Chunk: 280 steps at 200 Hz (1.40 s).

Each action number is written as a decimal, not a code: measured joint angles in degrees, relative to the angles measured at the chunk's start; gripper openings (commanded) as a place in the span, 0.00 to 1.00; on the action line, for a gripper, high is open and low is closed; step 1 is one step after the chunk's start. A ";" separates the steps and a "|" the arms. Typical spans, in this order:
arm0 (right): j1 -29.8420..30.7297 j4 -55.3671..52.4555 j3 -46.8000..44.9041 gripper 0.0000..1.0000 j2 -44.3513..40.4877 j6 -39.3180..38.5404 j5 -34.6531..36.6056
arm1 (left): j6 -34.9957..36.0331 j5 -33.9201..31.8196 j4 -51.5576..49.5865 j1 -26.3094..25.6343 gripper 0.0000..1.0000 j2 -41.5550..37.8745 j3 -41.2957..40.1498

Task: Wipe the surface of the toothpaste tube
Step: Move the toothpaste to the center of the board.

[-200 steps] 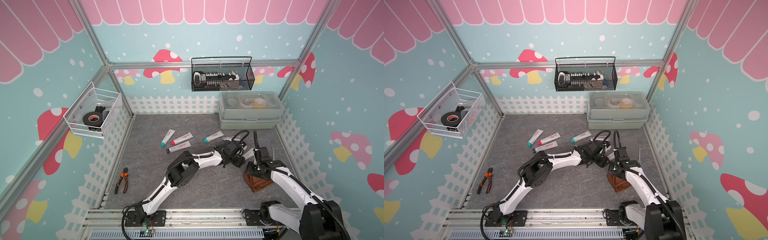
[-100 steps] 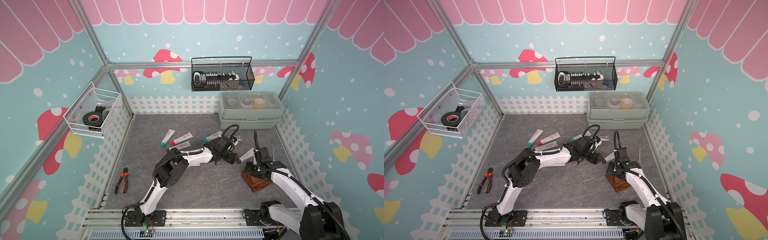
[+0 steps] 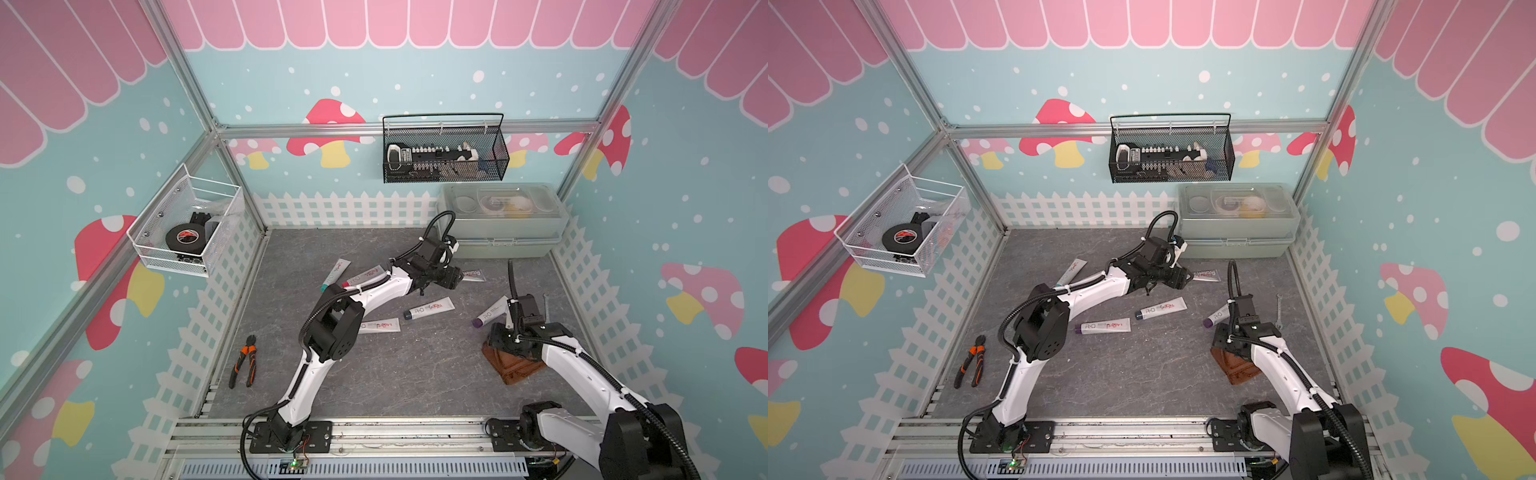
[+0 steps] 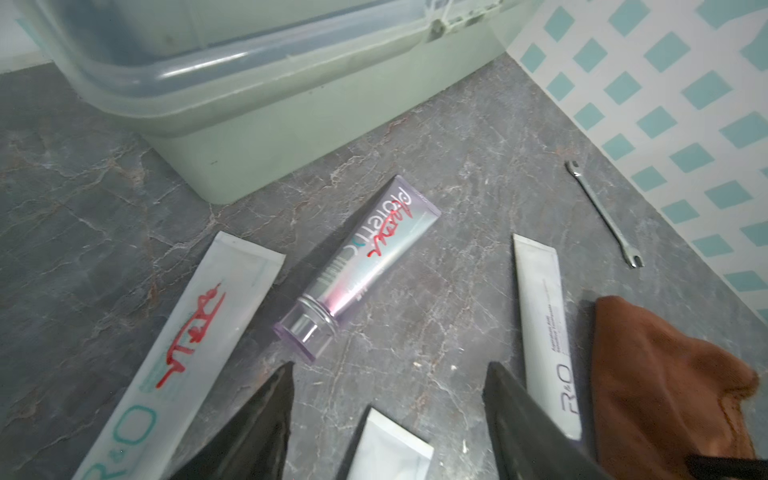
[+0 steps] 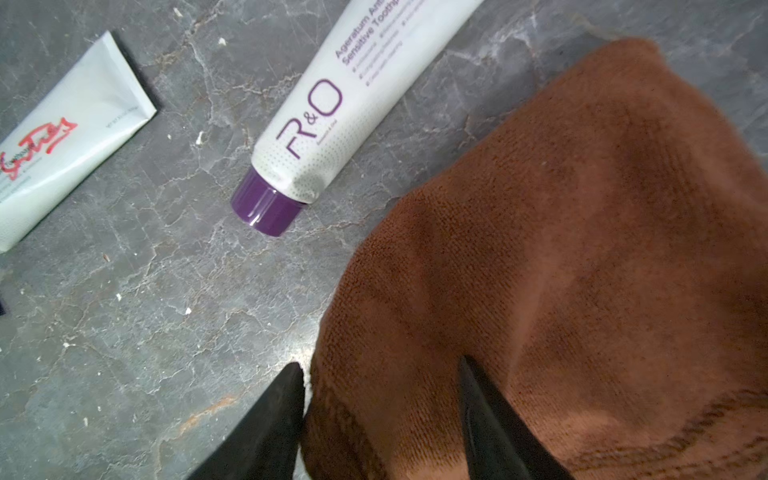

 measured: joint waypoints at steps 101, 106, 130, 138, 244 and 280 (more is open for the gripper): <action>0.02 0.68 -0.37 0.58 -0.07 -0.31 -0.11 | 0.96 3.17 -10.62 3.08 0.71 12.79 20.00; 0.02 0.70 -0.37 0.58 -0.09 -0.31 -0.11 | 1.07 3.30 -11.04 3.15 0.71 13.18 20.96; 0.02 0.74 -0.37 0.58 -0.13 -0.28 -0.11 | 1.40 4.24 -12.61 3.21 0.71 14.93 23.89; 0.02 0.79 -0.37 0.58 -0.15 -0.28 -0.11 | 1.51 4.48 -13.00 3.21 0.71 15.30 24.04; 0.00 1.05 -0.74 0.57 -0.66 -0.28 -0.11 | 2.14 7.06 -16.57 2.60 0.69 17.55 23.87; 0.02 1.09 -0.87 0.57 -0.66 -0.28 -0.09 | 3.08 6.56 -16.59 0.94 0.65 17.55 22.05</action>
